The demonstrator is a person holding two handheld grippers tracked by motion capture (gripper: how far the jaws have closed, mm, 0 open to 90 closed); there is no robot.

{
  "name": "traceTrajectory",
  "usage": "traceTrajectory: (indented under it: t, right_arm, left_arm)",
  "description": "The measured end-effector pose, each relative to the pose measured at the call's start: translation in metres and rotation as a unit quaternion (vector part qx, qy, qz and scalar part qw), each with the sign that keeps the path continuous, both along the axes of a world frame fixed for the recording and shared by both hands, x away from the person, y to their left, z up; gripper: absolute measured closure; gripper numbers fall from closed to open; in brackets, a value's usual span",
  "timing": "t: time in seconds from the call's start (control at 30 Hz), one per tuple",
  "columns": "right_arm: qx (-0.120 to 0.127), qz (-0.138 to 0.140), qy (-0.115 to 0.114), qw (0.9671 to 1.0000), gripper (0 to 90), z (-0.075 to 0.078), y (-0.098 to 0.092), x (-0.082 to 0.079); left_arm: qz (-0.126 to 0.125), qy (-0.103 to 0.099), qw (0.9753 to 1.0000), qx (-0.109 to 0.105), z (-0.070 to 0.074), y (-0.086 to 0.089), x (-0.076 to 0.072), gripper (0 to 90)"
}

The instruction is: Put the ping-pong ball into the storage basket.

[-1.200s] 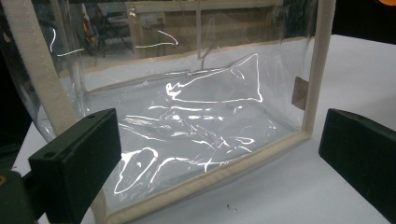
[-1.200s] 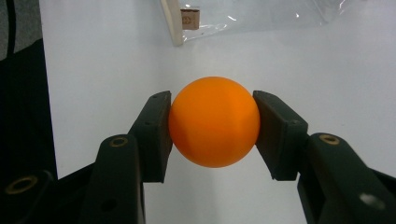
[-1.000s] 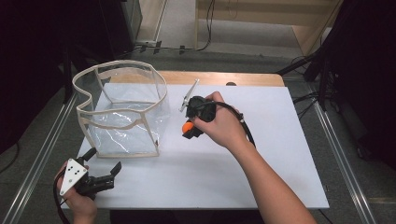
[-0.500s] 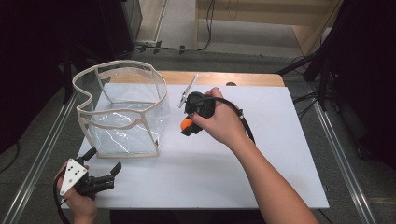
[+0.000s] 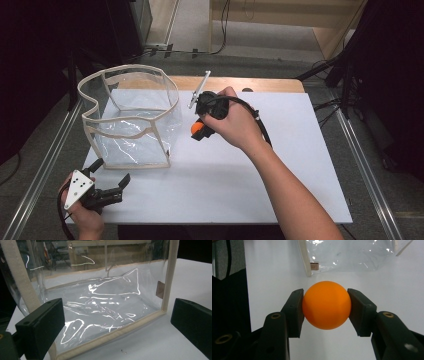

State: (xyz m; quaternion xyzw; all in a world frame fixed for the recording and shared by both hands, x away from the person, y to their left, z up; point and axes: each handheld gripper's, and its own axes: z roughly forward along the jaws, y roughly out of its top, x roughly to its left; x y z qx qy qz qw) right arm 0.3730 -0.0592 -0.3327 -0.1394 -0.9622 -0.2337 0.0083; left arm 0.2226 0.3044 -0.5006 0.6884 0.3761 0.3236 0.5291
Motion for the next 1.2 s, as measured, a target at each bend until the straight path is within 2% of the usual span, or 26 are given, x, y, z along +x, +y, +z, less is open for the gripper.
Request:
traceTrajectory:
  t: [0.53, 1.2]
  right_arm:
    - [0.005, 0.008, 0.011, 0.9999, 47.7, -0.002, 0.009, 0.003]
    - [0.011, 0.011, 0.012, 0.9998, 47.7, 0.01, 0.014, 0.008]
  left_arm:
    - [0.0, 0.0, 1.0, -0.002, 0.0, 0.0, 0.0, 0.0]
    - [0.001, 0.001, 1.0, -0.003, 0.0, 0.001, 0.001, 0.0]
